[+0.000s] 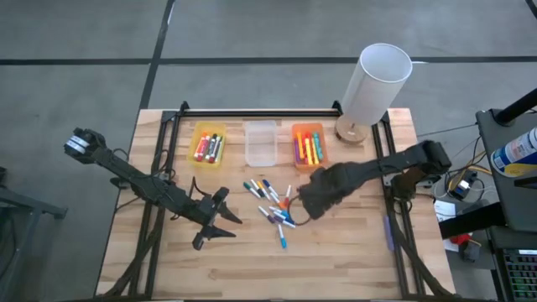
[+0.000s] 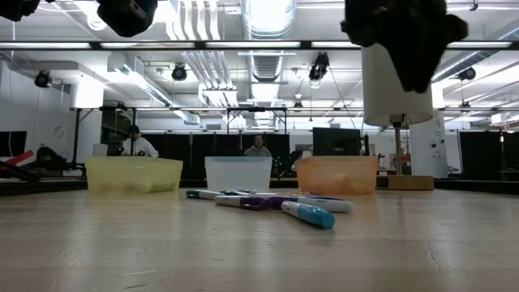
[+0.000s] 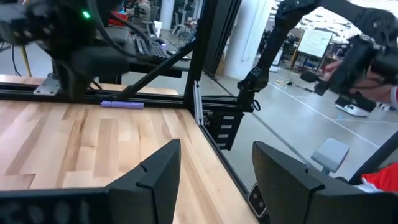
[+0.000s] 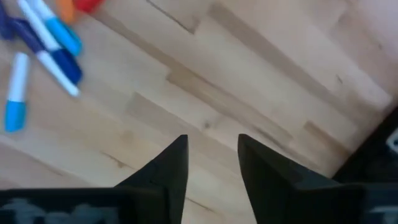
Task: Pick & Place Markers
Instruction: Put the large purple highlighter pen into the orange bin
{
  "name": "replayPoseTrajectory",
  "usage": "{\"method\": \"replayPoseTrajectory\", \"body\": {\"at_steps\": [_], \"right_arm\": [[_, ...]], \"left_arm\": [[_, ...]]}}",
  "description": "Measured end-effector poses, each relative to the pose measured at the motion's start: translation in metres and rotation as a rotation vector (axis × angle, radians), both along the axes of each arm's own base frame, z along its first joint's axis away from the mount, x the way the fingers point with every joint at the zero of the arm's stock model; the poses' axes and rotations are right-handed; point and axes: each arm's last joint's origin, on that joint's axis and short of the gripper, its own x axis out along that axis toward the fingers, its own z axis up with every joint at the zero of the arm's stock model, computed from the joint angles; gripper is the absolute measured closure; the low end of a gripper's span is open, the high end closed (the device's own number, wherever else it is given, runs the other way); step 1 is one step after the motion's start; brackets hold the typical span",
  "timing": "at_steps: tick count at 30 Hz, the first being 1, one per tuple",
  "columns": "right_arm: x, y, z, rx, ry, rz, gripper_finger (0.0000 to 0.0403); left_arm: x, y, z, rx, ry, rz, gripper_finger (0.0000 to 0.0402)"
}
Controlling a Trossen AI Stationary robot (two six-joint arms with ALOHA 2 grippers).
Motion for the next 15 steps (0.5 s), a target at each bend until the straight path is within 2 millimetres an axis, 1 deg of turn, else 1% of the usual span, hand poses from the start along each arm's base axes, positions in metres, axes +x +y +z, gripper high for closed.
{"method": "replayPoseTrajectory", "body": {"at_steps": [4, 11, 15], "right_arm": [[-0.005, 0.012, -0.015, 0.009, 0.057, -0.018, 0.0302], [-0.018, 0.026, -0.043, 0.052, 0.182, -0.083, 0.0385], [-0.029, 0.030, -0.058, 0.061, 0.258, -0.134, 0.0394]], "left_arm": [[0.000, 0.000, 0.000, -0.006, 0.004, 0.000, 0.0209], [0.000, 0.000, 0.000, -0.014, 0.008, 0.000, 0.0209], [0.000, 0.000, 0.000, -0.015, 0.004, 0.000, 0.0209]]}}
